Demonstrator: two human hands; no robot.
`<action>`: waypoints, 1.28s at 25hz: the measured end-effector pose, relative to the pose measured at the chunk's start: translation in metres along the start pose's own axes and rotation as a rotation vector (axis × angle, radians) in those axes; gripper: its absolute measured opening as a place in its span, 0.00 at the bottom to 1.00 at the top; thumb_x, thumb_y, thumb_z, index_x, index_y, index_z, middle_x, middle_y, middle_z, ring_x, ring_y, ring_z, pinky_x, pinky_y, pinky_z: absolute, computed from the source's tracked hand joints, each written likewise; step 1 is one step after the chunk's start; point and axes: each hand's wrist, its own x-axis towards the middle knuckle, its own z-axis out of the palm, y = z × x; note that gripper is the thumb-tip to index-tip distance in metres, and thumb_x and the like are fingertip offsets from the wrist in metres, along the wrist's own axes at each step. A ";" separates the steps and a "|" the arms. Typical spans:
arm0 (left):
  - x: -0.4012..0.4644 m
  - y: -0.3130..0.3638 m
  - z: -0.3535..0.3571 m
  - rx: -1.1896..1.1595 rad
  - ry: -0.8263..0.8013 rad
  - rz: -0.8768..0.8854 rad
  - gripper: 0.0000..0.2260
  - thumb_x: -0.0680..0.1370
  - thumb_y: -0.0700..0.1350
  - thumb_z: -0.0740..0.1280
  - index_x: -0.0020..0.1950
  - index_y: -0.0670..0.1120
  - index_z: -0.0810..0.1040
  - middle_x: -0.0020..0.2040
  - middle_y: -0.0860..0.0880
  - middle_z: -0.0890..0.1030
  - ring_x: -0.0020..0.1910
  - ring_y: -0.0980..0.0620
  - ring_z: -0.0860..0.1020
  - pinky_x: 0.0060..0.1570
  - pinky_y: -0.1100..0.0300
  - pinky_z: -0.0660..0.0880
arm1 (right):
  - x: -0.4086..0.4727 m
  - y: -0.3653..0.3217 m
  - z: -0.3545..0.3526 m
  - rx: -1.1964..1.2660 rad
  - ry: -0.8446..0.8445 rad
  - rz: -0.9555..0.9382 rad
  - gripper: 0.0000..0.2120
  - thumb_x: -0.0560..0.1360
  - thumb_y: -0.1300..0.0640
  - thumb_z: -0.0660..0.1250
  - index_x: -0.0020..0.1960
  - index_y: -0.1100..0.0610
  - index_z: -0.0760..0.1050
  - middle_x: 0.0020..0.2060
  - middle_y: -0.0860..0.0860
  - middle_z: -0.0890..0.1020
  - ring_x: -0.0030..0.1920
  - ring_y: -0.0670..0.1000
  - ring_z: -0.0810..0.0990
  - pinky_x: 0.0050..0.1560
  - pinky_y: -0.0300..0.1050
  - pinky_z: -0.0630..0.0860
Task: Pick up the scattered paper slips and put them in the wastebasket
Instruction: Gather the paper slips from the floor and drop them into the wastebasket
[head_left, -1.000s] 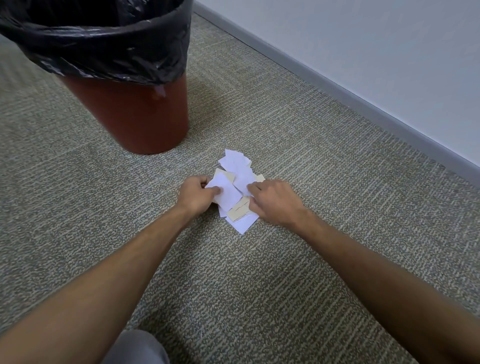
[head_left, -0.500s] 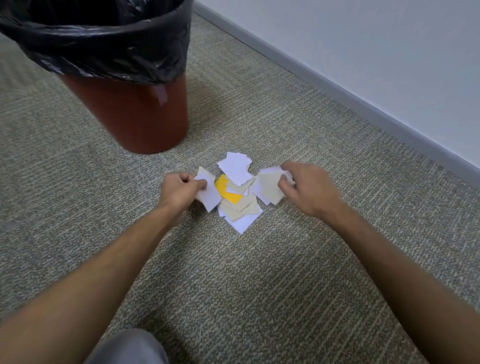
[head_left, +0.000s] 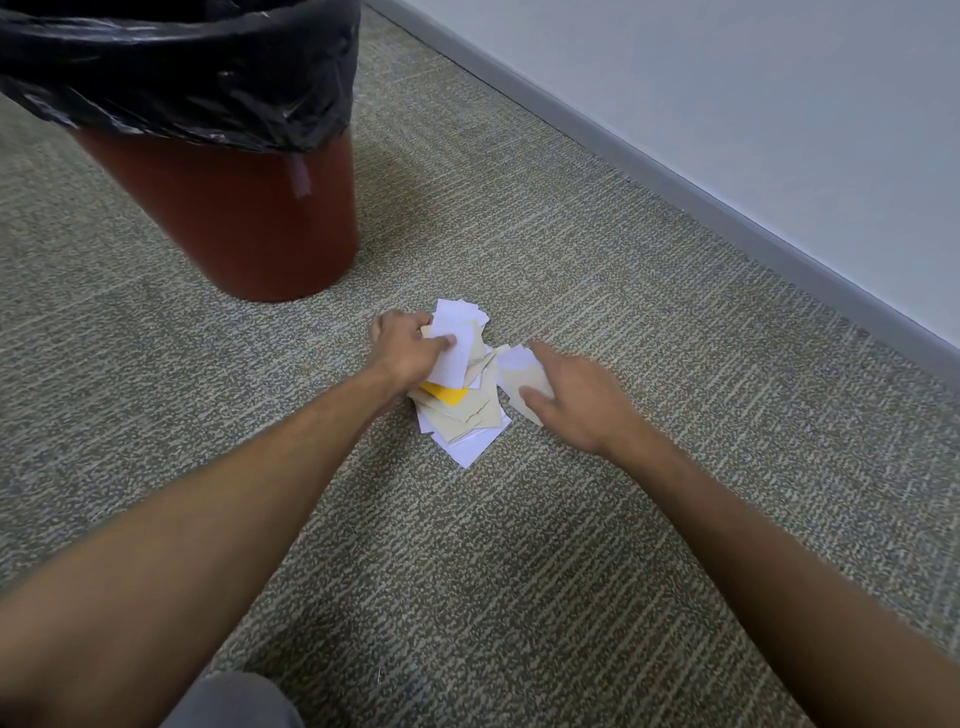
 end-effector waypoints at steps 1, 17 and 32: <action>0.009 0.000 0.002 -0.008 -0.001 -0.023 0.24 0.71 0.55 0.70 0.63 0.45 0.78 0.63 0.43 0.72 0.66 0.42 0.68 0.64 0.41 0.70 | -0.001 0.002 0.002 0.034 0.008 0.005 0.18 0.78 0.50 0.61 0.65 0.58 0.66 0.44 0.59 0.80 0.43 0.61 0.78 0.39 0.49 0.69; 0.013 0.024 0.007 -0.131 0.163 0.004 0.15 0.64 0.40 0.79 0.39 0.49 0.73 0.47 0.48 0.78 0.48 0.49 0.76 0.45 0.56 0.74 | -0.002 0.015 -0.013 0.553 0.188 0.281 0.10 0.75 0.55 0.68 0.55 0.54 0.78 0.46 0.49 0.83 0.47 0.52 0.81 0.49 0.52 0.78; -0.031 0.171 -0.210 -0.390 0.322 0.332 0.07 0.69 0.39 0.75 0.44 0.39 0.82 0.46 0.42 0.85 0.43 0.47 0.83 0.41 0.53 0.79 | 0.108 -0.121 -0.220 1.068 0.495 0.034 0.07 0.70 0.60 0.73 0.48 0.60 0.81 0.41 0.54 0.84 0.38 0.48 0.83 0.41 0.45 0.81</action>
